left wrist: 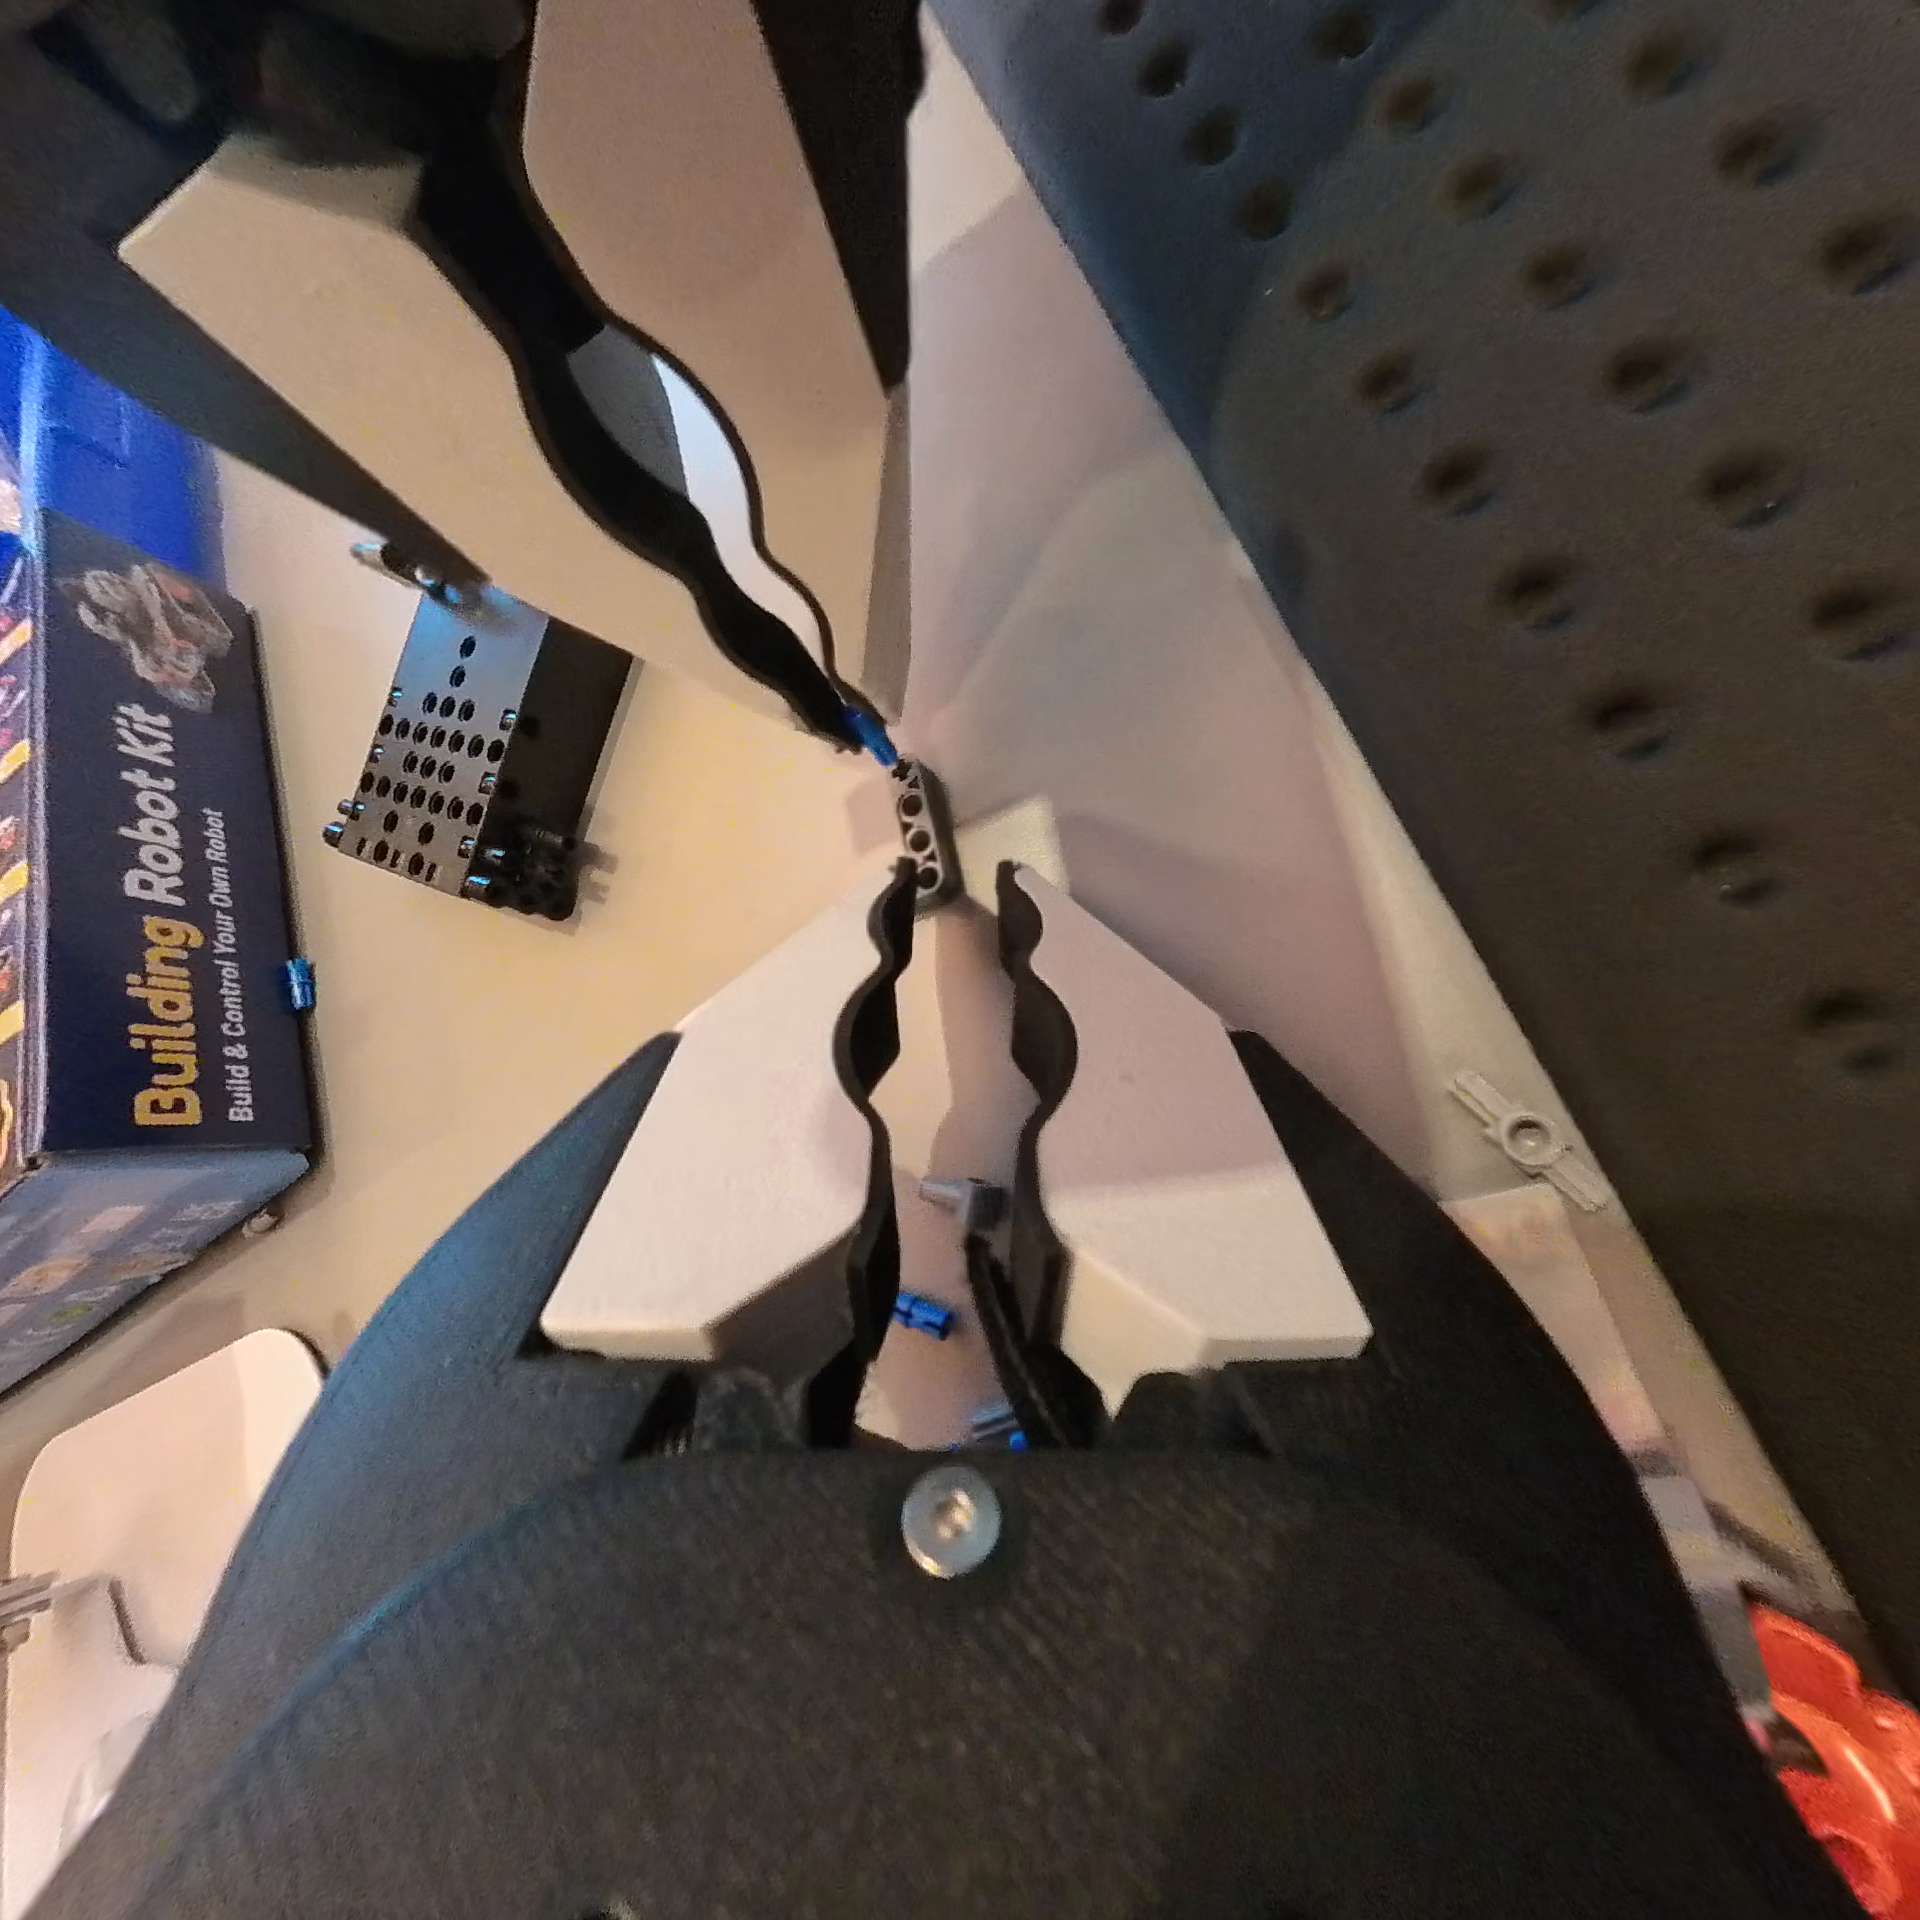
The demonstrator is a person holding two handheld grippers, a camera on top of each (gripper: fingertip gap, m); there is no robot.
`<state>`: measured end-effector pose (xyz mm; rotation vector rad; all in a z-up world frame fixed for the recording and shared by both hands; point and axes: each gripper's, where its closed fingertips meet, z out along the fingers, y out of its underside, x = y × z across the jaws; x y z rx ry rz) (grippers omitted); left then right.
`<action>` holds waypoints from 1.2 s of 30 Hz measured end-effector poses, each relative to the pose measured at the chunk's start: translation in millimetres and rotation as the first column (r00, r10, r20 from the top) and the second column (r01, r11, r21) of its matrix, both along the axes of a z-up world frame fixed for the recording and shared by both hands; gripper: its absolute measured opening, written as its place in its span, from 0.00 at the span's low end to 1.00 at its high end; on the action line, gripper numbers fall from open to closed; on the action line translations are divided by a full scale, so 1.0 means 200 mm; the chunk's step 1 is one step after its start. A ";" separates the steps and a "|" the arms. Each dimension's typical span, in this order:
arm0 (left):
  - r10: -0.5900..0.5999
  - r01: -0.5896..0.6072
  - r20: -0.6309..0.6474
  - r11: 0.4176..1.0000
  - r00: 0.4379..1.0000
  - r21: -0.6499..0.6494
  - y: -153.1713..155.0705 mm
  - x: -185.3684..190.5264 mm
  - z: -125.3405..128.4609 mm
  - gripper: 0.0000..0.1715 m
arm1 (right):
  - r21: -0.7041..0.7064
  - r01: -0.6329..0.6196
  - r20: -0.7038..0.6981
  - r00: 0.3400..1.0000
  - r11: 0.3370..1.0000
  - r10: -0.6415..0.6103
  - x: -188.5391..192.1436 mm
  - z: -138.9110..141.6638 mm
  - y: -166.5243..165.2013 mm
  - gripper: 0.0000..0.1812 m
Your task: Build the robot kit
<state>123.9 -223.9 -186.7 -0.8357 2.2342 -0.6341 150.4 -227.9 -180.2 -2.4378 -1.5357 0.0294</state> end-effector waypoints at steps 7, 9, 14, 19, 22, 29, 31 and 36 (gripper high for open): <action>0.000 -0.001 -0.029 1.000 1.000 -0.007 -0.02 0.00 -0.03 0.07 | -0.009 0.017 -0.011 1.000 1.000 -0.017 0.00 -0.01 -0.01 0.01; 0.001 -0.001 -0.025 1.000 1.000 -0.008 -0.02 0.00 -0.03 0.06 | -0.009 0.021 -0.010 1.000 1.000 -0.022 0.00 -0.01 0.00 0.01; -0.001 0.000 -0.025 1.000 1.000 -0.017 -0.03 0.00 -0.03 0.05 | -0.025 0.034 -0.002 0.999 0.999 -0.034 -0.01 -0.01 0.00 0.01; -0.007 0.007 -0.020 1.000 1.000 -0.009 -0.04 0.00 -0.03 0.05 | -0.040 0.039 0.020 0.999 0.998 -0.039 -0.01 -0.02 0.00 0.01; -0.008 0.008 -0.019 1.000 1.000 -0.005 -0.05 0.01 -0.03 0.05 | -0.050 0.059 0.029 0.998 0.997 -0.057 -0.01 -0.02 -0.01 0.01; -0.010 0.010 -0.018 1.000 1.000 0.006 -0.05 0.01 -0.03 0.05 | -0.068 0.084 0.040 0.996 0.994 -0.082 0.01 -0.01 -0.01 0.01; -0.013 0.013 -0.018 1.000 1.000 0.007 -0.06 0.01 -0.03 0.05 | -0.077 0.096 0.034 0.995 0.992 -0.093 0.01 -0.01 -0.01 0.01; -0.016 0.016 -0.022 1.000 1.000 0.005 -0.08 0.01 -0.03 0.05 | -0.095 0.108 0.025 0.994 0.990 -0.106 0.01 -0.01 -0.03 0.01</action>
